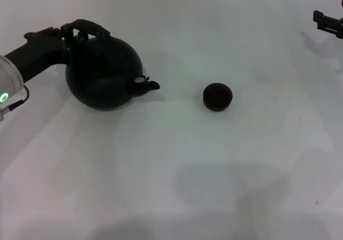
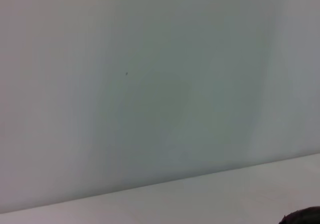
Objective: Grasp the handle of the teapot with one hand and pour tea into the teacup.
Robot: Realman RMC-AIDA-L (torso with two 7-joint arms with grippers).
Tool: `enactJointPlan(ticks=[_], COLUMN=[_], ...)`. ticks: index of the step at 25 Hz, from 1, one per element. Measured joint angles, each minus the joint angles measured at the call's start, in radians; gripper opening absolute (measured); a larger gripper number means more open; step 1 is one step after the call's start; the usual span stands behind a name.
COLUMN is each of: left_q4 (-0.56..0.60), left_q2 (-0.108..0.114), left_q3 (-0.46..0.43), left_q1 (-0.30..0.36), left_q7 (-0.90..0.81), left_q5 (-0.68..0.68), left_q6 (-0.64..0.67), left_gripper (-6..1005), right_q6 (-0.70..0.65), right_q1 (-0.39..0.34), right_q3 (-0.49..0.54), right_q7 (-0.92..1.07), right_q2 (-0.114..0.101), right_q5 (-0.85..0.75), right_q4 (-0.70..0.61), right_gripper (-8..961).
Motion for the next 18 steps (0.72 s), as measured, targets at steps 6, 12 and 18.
enactJointPlan(ticks=[6, 12, 18], left_q4=[-0.001, 0.007, 0.021], left_q2=[-0.001, -0.002, 0.002], left_q3=[-0.002, 0.001, -0.025], left_q1=[0.008, 0.049, 0.133], left_q7=[0.03, 0.139, 0.194], left_q5=[-0.06, -0.109, -0.119], left_q6=[0.008, 0.059, 0.125], left_gripper=[480, 714, 831], right_q6=[-0.005, -0.007, -0.006], right_q1=[0.001, -0.004, -0.004], right_q3=[0.0, 0.0, 0.001], right_q7=[-0.005, -0.005, -0.005], right_q2=[0.0, -0.007, -0.015], right_q5=[0.0, 0.0, 0.0], right_q4=[0.0, 0.0, -0.006], right_gripper=[844, 845, 845])
